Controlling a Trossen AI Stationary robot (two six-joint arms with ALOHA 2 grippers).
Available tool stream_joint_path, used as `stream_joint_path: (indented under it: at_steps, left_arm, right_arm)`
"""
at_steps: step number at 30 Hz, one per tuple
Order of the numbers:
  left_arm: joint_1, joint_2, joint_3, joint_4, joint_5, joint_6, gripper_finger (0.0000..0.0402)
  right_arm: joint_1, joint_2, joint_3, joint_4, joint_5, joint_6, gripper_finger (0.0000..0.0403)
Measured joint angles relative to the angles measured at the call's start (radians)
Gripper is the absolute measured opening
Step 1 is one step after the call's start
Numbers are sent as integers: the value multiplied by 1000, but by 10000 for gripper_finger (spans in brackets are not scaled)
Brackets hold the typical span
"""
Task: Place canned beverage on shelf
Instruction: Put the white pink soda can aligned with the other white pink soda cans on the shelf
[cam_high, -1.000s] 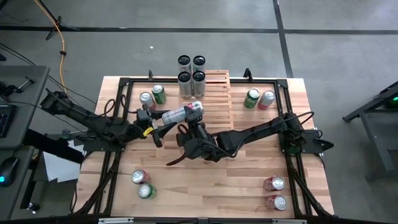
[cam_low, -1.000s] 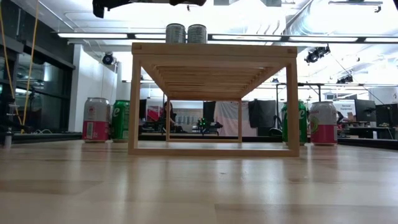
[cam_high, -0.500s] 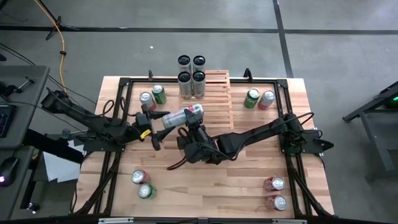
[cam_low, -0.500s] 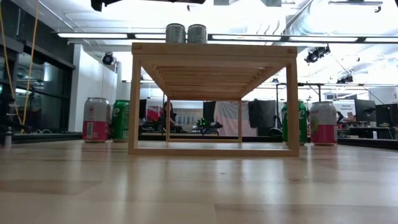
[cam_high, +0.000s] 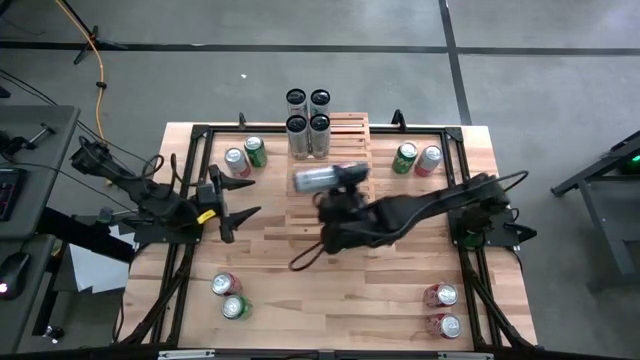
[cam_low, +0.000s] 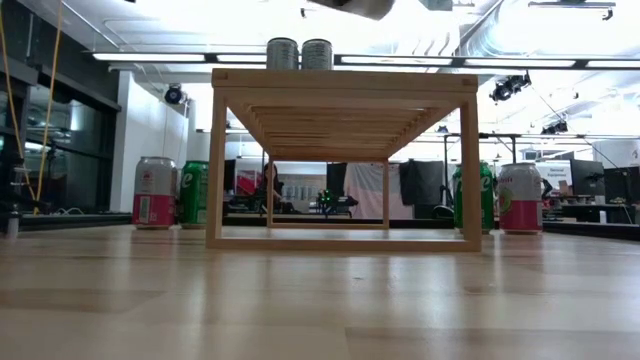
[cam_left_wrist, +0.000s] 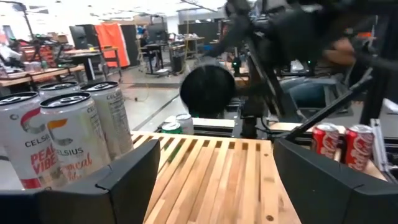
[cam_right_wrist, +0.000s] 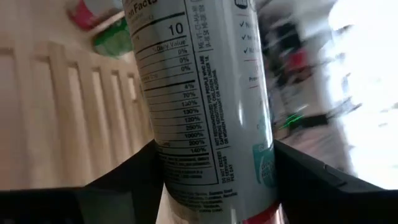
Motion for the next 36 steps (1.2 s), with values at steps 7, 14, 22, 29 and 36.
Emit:
stream_joint_path:
  at_steps: [7,14,22,29,36]
  left_arm:
    - [-16,-9,0,-7,3,24,305]
    - [-16,-9,0,-1,129,35,305]
    - [-16,-9,0,25,197,110,305]
    - [-16,-5,-1,29,267,130,305]
    - [-16,10,-1,1,267,130,305]
  right_arm:
    - [16,-198,-116,-154,-145,394,238]
    - [31,-521,-625,486,-304,295,243]
    - [-83,-694,-1196,1637,-926,36,241]
    - [-187,-647,-1308,1929,-1159,67,241]
    - [-251,-639,-1287,1889,-1010,-58,241]
